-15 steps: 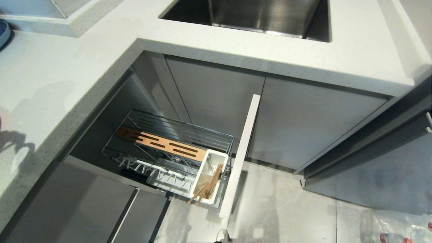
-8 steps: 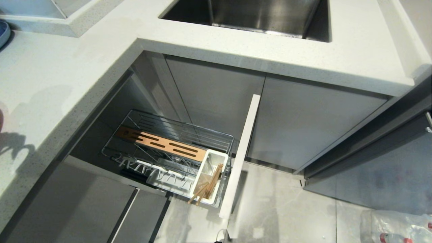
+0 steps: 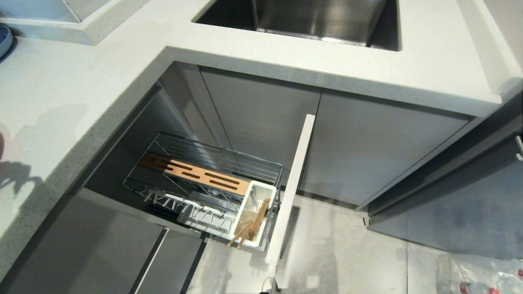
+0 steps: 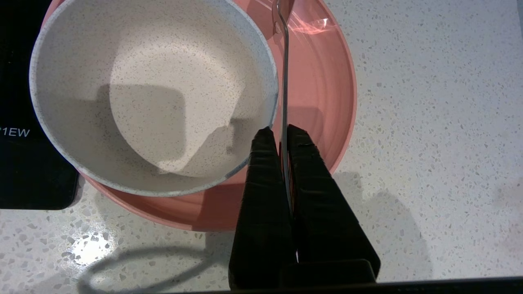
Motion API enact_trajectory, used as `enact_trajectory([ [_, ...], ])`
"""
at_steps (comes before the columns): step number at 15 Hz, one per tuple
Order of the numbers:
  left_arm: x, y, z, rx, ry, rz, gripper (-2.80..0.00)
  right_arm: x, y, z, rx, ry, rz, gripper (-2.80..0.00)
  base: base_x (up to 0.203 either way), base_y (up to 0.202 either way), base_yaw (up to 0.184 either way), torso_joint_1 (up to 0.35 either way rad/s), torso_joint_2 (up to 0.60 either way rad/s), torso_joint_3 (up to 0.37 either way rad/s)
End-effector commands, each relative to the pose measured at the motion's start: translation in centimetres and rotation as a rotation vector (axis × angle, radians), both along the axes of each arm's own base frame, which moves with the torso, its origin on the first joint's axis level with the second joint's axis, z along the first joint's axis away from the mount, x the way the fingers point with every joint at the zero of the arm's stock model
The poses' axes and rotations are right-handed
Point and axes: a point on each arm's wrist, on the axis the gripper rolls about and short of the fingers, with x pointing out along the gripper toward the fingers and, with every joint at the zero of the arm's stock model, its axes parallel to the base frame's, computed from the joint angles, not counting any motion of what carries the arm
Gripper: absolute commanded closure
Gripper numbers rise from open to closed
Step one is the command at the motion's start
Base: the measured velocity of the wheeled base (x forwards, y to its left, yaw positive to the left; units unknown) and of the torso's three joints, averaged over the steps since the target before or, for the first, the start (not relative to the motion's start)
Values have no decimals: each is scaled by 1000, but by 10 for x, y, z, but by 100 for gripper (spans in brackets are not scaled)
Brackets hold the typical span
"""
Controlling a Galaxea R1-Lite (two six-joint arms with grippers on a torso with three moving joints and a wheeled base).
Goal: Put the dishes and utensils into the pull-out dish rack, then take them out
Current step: Take the spoon out of the cupboard
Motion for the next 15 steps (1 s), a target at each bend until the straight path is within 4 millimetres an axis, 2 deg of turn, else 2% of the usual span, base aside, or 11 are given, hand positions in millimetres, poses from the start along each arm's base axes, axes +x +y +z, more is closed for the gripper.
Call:
enact_trajectory([
  [1, 0, 0, 0, -2, 0, 5, 0, 0, 0, 0, 0, 2, 0, 0, 0, 0, 0, 0, 0, 0],
  [3, 0, 0, -1, -3, 7, 2, 0, 0, 0, 0, 0, 2, 0, 0, 0, 0, 0, 0, 0, 0],
  [4, 1, 0, -2, -6, 13, -2, -258, 0, 0, 0, 0, 2, 0, 0, 0, 0, 0, 0, 0, 0],
  [5, 1, 0, -3, -6, 13, -2, -280, 0, 0, 0, 0, 2, 0, 0, 0, 0, 0, 0, 0, 0],
  [11, -4, -2, 1, 0, -9, -10, -280, 0, 0, 0, 0, 2, 0, 0, 0, 0, 0, 0, 0, 0],
  [15, -18, -13, 19, 62, -54, -79, -280, 0, 0, 0, 0, 2, 0, 0, 0, 0, 0, 0, 0, 0],
])
